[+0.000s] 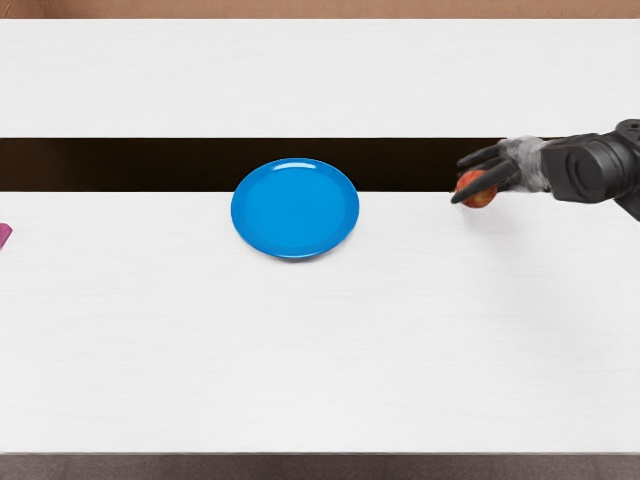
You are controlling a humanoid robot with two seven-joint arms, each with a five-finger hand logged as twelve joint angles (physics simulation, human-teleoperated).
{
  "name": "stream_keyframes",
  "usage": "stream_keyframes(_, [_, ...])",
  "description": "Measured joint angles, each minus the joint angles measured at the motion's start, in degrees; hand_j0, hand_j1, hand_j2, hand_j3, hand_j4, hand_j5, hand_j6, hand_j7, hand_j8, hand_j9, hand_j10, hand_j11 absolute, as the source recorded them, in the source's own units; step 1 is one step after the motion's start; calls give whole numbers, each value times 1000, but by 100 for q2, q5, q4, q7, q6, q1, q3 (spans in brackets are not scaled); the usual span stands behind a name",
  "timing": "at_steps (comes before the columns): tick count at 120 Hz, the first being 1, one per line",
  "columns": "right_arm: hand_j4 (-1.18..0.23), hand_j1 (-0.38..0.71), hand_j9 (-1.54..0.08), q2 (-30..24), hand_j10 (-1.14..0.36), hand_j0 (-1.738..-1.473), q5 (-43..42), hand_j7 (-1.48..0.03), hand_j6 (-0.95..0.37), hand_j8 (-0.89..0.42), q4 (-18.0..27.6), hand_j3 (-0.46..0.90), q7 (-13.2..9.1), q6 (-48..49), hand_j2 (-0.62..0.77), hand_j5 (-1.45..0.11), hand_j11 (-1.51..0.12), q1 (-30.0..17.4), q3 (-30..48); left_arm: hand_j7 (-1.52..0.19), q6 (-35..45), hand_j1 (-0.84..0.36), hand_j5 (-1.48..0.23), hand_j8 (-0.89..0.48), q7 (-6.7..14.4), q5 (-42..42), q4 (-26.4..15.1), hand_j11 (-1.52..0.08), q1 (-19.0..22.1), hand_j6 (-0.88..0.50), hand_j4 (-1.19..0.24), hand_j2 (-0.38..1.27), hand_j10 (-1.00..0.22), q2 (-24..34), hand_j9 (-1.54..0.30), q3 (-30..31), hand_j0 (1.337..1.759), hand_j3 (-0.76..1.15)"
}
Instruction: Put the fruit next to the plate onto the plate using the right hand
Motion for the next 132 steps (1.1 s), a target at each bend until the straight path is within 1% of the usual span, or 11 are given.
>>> stream_keyframes(10, [-855, 199, -1065, 32, -428, -1645, 252, -1079, -578, -377, -22, -1, 0, 874, 284, -1040, -1092, -400, 996, -11, 1, 339, -11, -8, 0, 0, 0, -11, 0, -8, -8, 1, -8, 0, -11, -1, 1658, 0])
stream_keyframes(23, [-870, 188, -1091, 527, -419, -1644, 307, -1102, -570, -369, -157, 0, 3, 1347, 266, -1064, -1125, -557, 1507, -11, 2, 339, -11, -8, 0, 1, 0, -11, 0, -8, -8, 1, -8, 0, -11, -1, 1658, 0])
stream_keyframes(55, [-882, 167, -1122, 2238, -441, -1644, -201, -1126, -581, -378, -873, 0, 3, 1574, 244, -1095, -1153, -165, 1740, -11, 1, 339, -11, -8, 1, 1, 0, -11, 0, -8, -8, 1, -8, 0, -11, 0, 1658, 0])
stream_keyframes(66, [-881, 191, -1129, 2553, -430, -1643, -363, -1129, -567, -362, -1148, -1, 2, 1588, 283, -1104, -1156, -40, 1748, -11, 2, 339, -11, -8, 2, 0, 0, -11, 0, -8, -8, 1, -8, 0, -11, 0, 1658, 0])
stream_keyframes(80, [-884, 182, -1126, 2727, -435, -1642, -504, -1131, -571, -367, -1371, 0, 0, 1599, 231, -1104, -1156, 24, 1747, -11, 1, 339, -11, -8, 0, 1, 0, -11, 0, -8, -8, 1, -8, 0, -11, 0, 1658, 0])
stream_keyframes(94, [-542, -4, -691, 2796, -280, -1648, -489, -695, -360, -237, -1495, 0, 7, 1541, 156, -678, -710, 41, 1697, -11, 2, 339, -11, -8, 0, 1, 0, -11, 0, -8, -8, 1, -8, 0, -11, 0, 1658, 0])
stream_keyframes(96, [-500, -28, -641, 2790, -199, -1649, -482, -643, -334, -218, -1499, 0, 8, 1539, 142, -630, -657, 42, 1692, -11, 2, 339, -11, -8, 0, 1, 0, -11, 0, -8, -8, 1, -8, 0, -11, 0, 1658, 0])
stream_keyframes(102, [-397, -91, -509, 2701, -124, -1651, -468, -510, -266, -176, -1478, 0, 9, 1531, 110, -500, -522, 45, 1695, -11, 1, 339, -11, -8, -1, 0, 0, -11, 0, -8, -8, 1, -8, 0, -11, 0, 1658, 0])
stream_keyframes(108, [-317, -141, -406, 2287, -103, -1653, -316, -407, -215, -144, -1229, 0, 10, 1540, 85, -399, -416, 45, 1740, -11, 0, 339, -11, -8, 0, 1, 0, -11, 0, -8, -8, 1, -8, 0, -11, 0, 1658, 0])
stream_keyframes(121, [-197, -214, -253, 529, -72, -1655, 607, -253, -137, -96, -379, 0, 11, 2075, 48, -248, -258, -64, 1823, -11, 2, 339, -11, -8, 0, 1, 0, -11, 0, -8, -8, 1, -8, 0, -11, 0, 1658, 0])
stream_keyframes(132, [-134, -252, -173, -760, -54, -1656, 1118, -174, -96, -69, -24, 0, 11, 2666, 29, -171, -177, -463, 1854, -11, -1, 339, -11, -8, -1, 1, 0, -11, 35, -8, -8, 1, -8, 0, -11, 2, 1658, 0])
